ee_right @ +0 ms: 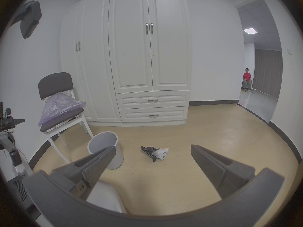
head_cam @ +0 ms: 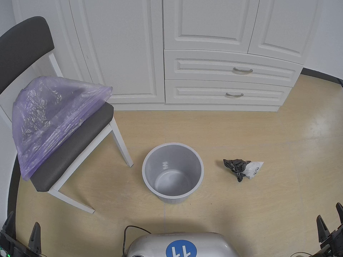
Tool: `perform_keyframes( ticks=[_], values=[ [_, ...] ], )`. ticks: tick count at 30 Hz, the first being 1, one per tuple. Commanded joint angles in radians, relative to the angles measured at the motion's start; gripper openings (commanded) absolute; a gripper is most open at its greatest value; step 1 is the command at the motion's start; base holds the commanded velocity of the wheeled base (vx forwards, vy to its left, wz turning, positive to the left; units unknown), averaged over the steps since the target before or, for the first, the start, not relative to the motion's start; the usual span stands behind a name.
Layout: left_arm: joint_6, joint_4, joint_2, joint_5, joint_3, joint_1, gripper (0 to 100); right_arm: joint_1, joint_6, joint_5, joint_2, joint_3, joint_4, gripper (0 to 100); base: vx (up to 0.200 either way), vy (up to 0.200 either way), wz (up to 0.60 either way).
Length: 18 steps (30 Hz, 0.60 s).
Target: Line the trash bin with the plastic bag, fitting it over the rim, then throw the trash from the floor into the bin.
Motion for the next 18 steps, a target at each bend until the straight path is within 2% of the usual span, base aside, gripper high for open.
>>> perform_keyframes(
  ticks=[1,4,5,6,7,12,14,16,18],
  values=[
    [0.0,-0.002,-0.018,0.001,0.018,-0.001,100,-0.001,-0.004,-0.001,-0.016,0.015,-0.002,100,0.0,0.0,0.0],
    [0.021,0.0,-0.018,-0.002,0.018,0.001,100,-0.003,-0.041,0.003,-0.015,0.015,-0.005,100,0.0,0.0,0.0],
    [0.063,0.0,-0.018,-0.018,0.018,0.001,100,-0.004,-0.076,0.012,-0.015,0.015,-0.007,100,0.0,0.0,0.0],
    [0.063,0.0,-0.018,-0.018,0.018,0.001,100,-0.004,-0.076,0.012,-0.015,0.015,-0.007,100,0.0,0.0,0.0],
    [0.102,-0.002,-0.018,-0.036,0.018,0.001,100,-0.003,-0.085,0.019,-0.016,0.015,-0.007,100,0.0,0.0,0.0],
    [0.086,-0.008,-0.018,-0.047,0.018,0.001,100,-0.003,-0.067,0.022,-0.016,0.015,-0.013,100,0.0,0.0,0.0],
    [0.067,-0.003,-0.018,-0.033,0.018,0.001,100,-0.001,-0.015,0.027,-0.016,-0.004,-0.065,100,0.0,0.0,0.0],
    [0.043,-0.002,-0.018,-0.006,0.018,0.001,100,-0.001,0.116,0.027,-0.016,-0.03,-0.174,100,0.0,0.0,0.0],
    [0.041,-0.003,-0.018,-0.004,0.018,0.001,100,-0.001,0.177,0.024,-0.016,-0.038,-0.198,100,0.0,0.0,0.0]
  ],
)
